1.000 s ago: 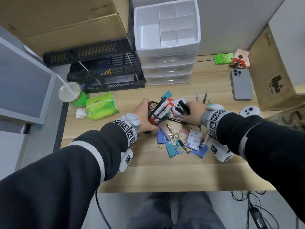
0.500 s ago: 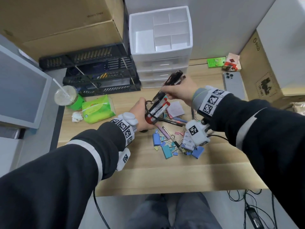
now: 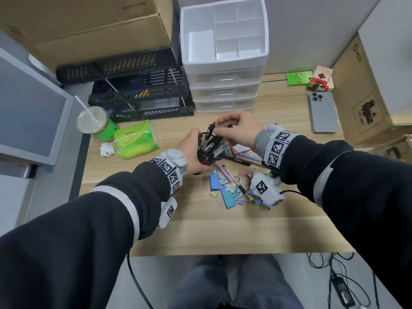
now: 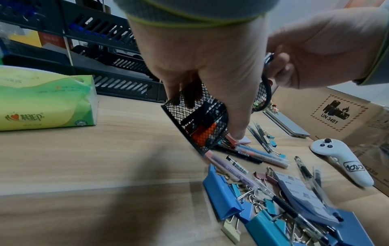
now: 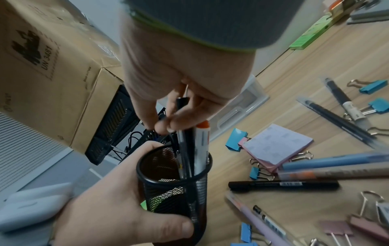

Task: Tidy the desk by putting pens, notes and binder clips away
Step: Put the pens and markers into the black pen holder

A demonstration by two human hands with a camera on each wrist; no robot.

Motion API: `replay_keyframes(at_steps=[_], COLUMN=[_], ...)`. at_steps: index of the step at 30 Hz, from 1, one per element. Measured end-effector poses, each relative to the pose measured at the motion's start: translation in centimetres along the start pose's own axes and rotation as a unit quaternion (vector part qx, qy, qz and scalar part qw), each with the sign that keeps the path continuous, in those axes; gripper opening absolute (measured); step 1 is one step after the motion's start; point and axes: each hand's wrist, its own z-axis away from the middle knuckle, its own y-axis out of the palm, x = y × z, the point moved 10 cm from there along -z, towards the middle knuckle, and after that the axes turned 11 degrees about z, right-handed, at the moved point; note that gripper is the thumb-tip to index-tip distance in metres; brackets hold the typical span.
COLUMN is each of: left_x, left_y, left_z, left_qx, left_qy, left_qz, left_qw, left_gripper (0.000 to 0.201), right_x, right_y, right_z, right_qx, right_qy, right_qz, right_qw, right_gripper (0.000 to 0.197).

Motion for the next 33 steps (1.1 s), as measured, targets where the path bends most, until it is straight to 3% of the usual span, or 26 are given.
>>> replay_keyframes(at_steps=[5, 7, 9, 12, 15, 19, 22, 27, 30, 33], left_x=[0.6, 1.3, 2.0, 2.8, 4.0, 5.5, 6.0, 6.4, 6.8, 7.3], left_y=[-0.4, -0.7, -0.9, -1.2, -1.5, -2.2, -2.6, -3.1, -3.5, -4.0], left_z=[0.1, 0.4, 0.6, 1.1, 1.5, 1.9, 2.1, 2.0, 2.0, 2.2], left_qx=[-0.009, -0.011, -0.011, -0.016, -0.018, -0.025, -0.025, -0.032, -0.035, -0.04], left_qy=[0.0, -0.005, -0.008, -0.014, -0.02, -0.025, -0.03, -0.03, -0.029, -0.029], left_qz=[0.009, 0.005, -0.008, -0.018, -0.021, -0.031, -0.034, -0.032, -0.026, -0.032], left_qw=[1.0, 1.0, 1.0, 1.0, 0.999, 0.999, 0.999, 0.999, 0.999, 0.998], left_gripper=[0.085, 0.083, 0.085, 0.086, 0.085, 0.087, 0.089, 0.091, 0.09, 0.09], right_x=[-1.6, -4.0, -7.1, -11.4, -14.2, -15.5, -15.1, -12.2, -10.5, -9.9], right_y=[-3.7, -3.7, -1.7, 2.2, 4.4, 6.0, 6.3, 5.3, 5.7, 7.3], right_z=[-0.2, -0.7, -1.2, 0.4, 1.0, 0.1, -0.5, -1.2, -2.6, -3.7], right_qx=[-0.141, -0.143, -0.04, 0.126, 0.163, 0.193, 0.182, 0.105, 0.042, 0.023], right_qy=[0.032, 0.077, 0.114, 0.142, 0.15, 0.132, 0.115, 0.107, 0.058, 0.03], right_qz=[-0.025, 0.037, 0.189, 0.38, 0.455, 0.532, 0.533, 0.485, 0.463, 0.447], right_qw=[0.989, 0.986, 0.975, 0.905, 0.862, 0.814, 0.818, 0.862, 0.883, 0.894], right_gripper=[0.013, 0.006, 0.01, 0.005, 0.018, 0.02, 0.021, 0.018, 0.011, 0.012])
